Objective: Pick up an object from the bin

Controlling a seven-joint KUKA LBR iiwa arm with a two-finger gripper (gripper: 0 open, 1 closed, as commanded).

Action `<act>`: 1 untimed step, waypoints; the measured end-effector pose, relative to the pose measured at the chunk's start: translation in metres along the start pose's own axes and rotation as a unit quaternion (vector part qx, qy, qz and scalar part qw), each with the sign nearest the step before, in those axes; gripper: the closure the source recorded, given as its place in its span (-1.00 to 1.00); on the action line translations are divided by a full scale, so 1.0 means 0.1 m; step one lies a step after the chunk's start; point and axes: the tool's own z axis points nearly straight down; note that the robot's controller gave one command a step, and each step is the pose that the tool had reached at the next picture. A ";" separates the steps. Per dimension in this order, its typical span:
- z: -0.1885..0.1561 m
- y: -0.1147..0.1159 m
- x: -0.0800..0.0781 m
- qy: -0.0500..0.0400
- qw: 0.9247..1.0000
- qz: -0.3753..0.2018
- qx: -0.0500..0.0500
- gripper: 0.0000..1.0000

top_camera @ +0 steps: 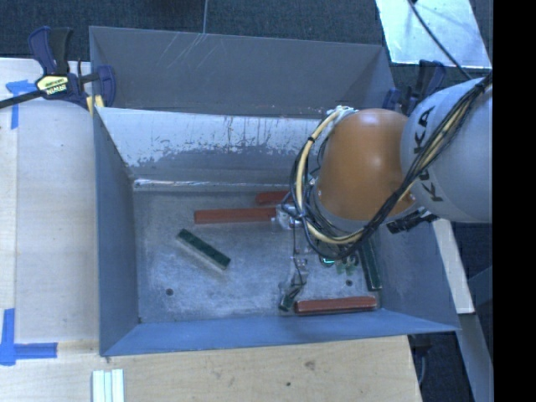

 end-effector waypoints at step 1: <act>0.74 0.79 -0.04 -0.001 0.985 -0.173 0.000 -1.00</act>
Offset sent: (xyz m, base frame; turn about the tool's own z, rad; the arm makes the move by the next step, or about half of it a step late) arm 0.0041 0.0772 -0.0724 -0.3449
